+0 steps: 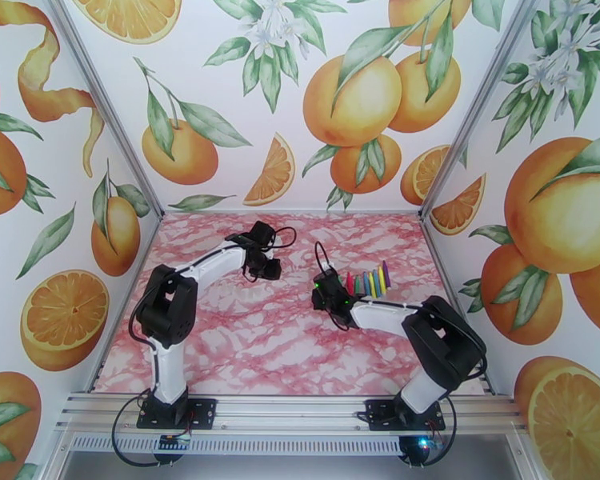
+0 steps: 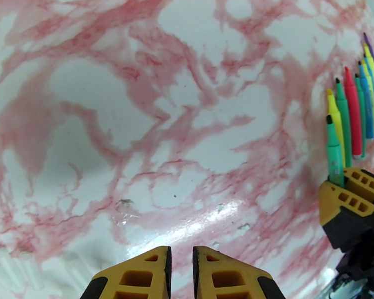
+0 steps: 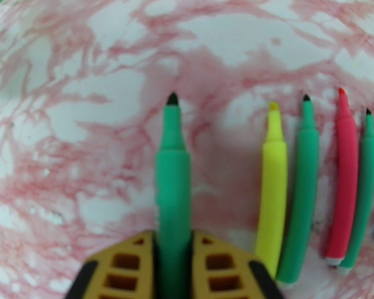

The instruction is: Open the pen caps

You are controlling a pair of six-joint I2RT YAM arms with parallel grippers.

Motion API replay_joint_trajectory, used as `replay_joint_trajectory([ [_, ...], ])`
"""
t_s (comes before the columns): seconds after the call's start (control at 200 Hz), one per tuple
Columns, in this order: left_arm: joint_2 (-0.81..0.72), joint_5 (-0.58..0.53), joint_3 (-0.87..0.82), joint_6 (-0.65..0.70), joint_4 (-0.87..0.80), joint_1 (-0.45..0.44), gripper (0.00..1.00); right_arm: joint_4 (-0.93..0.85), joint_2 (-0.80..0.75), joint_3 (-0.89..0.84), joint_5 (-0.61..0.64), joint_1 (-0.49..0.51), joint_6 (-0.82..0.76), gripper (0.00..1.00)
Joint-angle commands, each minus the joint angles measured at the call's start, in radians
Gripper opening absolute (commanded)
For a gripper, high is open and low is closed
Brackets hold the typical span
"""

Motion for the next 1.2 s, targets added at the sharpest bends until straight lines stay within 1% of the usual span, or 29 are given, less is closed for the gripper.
replay_joint_trajectory([
  [0.0,0.019,-0.019,0.037,0.007,-0.019,-0.011,0.04,-0.021,0.024,0.013,0.027,-0.012,0.021,0.0],
  [0.35,0.054,-0.057,0.054,0.008,-0.056,-0.03,0.07,-0.032,0.032,0.008,0.037,-0.022,0.022,0.03],
  [0.726,0.077,-0.073,0.056,0.001,-0.076,-0.04,0.11,-0.05,0.044,0.011,0.041,-0.027,0.031,0.05],
  [0.996,0.085,-0.098,0.056,-0.002,-0.089,-0.049,0.14,-0.063,0.048,0.012,0.047,-0.027,0.036,0.1],
  [1.196,0.088,-0.112,0.055,-0.002,-0.093,-0.053,0.15,-0.058,0.038,0.003,0.046,-0.028,0.035,0.2],
])
